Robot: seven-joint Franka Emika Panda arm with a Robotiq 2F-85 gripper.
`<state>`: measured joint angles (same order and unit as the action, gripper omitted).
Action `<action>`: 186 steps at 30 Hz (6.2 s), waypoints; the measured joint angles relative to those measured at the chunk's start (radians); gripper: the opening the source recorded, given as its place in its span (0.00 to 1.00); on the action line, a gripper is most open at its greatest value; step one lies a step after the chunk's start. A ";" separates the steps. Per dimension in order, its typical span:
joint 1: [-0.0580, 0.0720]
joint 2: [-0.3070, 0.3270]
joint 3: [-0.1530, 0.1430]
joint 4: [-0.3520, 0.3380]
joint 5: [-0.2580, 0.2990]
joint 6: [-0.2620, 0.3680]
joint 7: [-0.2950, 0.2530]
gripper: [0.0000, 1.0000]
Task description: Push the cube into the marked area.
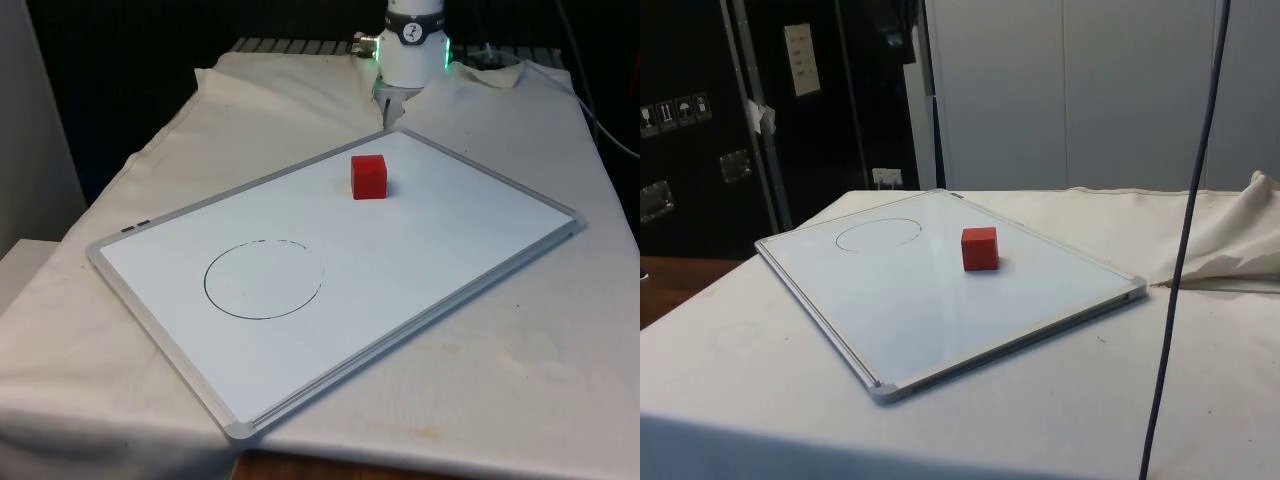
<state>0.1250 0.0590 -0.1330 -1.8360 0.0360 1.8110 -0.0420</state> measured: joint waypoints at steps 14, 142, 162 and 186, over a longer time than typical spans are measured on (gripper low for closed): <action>0.001 -0.090 0.005 -0.198 -0.021 0.140 -0.001 0.00; 0.001 0.194 -0.024 -0.496 -0.106 0.734 -0.030 0.00; 0.001 0.297 -0.032 -0.363 -0.115 0.700 0.032 0.00; 0.001 0.346 -0.080 -0.286 -0.159 0.601 0.086 0.00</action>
<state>0.1260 0.4050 -0.2130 -2.1220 -0.1230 2.4120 0.0440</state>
